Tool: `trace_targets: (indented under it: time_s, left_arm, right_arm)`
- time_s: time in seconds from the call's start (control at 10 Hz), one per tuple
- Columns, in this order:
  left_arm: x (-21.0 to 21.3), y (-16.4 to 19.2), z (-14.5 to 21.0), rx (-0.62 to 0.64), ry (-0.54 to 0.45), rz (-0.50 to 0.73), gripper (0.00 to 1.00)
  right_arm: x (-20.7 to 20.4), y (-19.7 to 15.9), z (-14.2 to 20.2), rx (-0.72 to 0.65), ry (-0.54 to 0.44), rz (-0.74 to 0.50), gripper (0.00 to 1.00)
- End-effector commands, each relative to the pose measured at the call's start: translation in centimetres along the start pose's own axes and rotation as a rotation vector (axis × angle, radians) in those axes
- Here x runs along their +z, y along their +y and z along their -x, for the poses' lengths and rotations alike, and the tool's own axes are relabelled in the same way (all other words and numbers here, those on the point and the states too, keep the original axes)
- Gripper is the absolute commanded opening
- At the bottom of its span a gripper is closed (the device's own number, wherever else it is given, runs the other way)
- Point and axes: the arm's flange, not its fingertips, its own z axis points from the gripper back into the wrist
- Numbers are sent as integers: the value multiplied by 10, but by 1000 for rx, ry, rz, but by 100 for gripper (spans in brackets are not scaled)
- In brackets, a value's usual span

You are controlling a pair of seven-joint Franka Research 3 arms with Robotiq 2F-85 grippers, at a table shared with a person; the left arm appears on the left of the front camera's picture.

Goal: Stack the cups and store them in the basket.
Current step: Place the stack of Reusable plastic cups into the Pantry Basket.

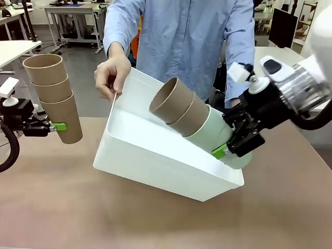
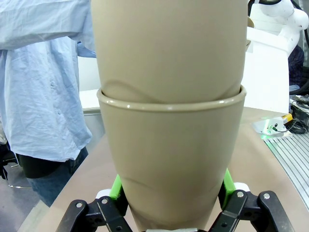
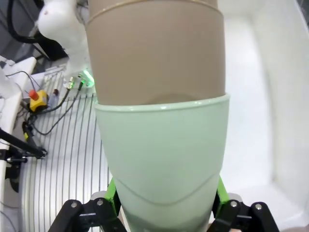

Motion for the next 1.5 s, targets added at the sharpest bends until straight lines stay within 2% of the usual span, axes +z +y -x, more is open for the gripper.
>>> trace_targets:
  time_s: [0.0, 0.5, 1.4]
  left_arm:
    - [0, 0, -5, -12, -6, 4, 85]
    - [0, 0, -5, -12, -6, 4, 85]
    - [0, 0, -5, -12, -6, 4, 85]
  right_arm:
    - [-13, -10, -18, -33, 31, 31, 87]
    - [-59, -26, -45, -26, 111, 21, 87]
    - [-103, -50, -14, 10, 111, 56, 87]
